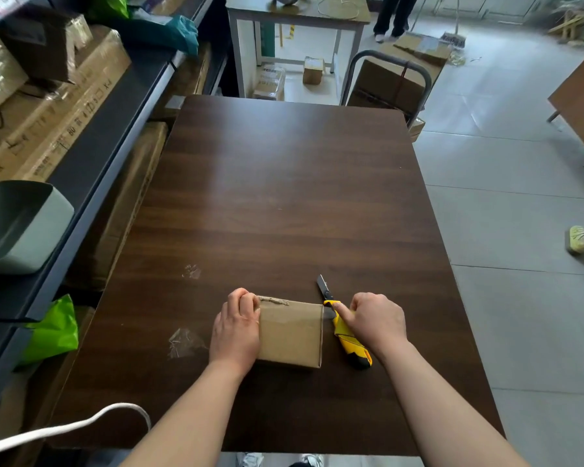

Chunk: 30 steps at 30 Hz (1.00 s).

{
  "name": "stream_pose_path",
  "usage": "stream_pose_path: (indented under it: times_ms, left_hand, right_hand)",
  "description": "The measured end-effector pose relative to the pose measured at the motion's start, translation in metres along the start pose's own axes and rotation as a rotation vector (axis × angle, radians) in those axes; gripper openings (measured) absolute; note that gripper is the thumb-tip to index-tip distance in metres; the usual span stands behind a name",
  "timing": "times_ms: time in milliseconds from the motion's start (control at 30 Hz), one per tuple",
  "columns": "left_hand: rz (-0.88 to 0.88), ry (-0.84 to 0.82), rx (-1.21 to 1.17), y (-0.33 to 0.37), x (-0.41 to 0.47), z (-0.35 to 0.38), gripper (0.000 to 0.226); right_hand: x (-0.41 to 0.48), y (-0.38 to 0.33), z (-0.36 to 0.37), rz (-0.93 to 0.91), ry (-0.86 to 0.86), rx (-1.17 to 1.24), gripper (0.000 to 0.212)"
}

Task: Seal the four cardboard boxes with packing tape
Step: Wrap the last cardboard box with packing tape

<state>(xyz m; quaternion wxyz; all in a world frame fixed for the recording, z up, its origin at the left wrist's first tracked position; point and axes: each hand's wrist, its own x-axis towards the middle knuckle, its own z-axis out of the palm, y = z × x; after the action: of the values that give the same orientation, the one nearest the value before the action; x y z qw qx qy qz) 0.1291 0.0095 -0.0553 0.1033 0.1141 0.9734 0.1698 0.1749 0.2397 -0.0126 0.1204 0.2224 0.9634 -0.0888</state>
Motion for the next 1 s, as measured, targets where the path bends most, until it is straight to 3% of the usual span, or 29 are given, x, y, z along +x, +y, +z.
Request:
stream_pose_path:
  times_ms: [267, 467, 533, 633, 700, 833, 1000]
  left_hand:
    - [0.05, 0.045, 0.068, -0.002, 0.0, 0.0, 0.024]
    - [0.114, 0.21, 0.096, 0.007, -0.002, -0.006, 0.022]
    - [0.145, 0.107, 0.111, 0.017, -0.004, -0.004, 0.048]
    - [0.18, -0.208, 0.194, 0.017, -0.006, 0.004, 0.075]
    - [0.198, -0.262, 0.275, 0.012, 0.001, 0.001, 0.077]
    - [0.198, -0.165, 0.399, 0.004, 0.022, -0.012, 0.06]
    - [0.124, -0.246, 0.211, 0.02, 0.034, -0.013, 0.06]
  right_hand:
    - [0.002, -0.01, 0.006, 0.001, -0.031, -0.097, 0.047]
    - [0.002, -0.012, 0.009, -0.01, -0.014, -0.127, 0.044]
    - [0.0, -0.013, 0.011, 0.0, -0.021, -0.119, 0.043]
    - [-0.001, -0.015, 0.011, 0.009, -0.029, -0.1, 0.043]
    - [-0.002, -0.016, 0.009, 0.018, -0.036, -0.075, 0.045]
    - [-0.004, -0.025, 0.01, 0.033, -0.088, 0.115, 0.049]
    - [-0.007, -0.039, 0.021, 0.052, -0.177, 0.306, 0.044]
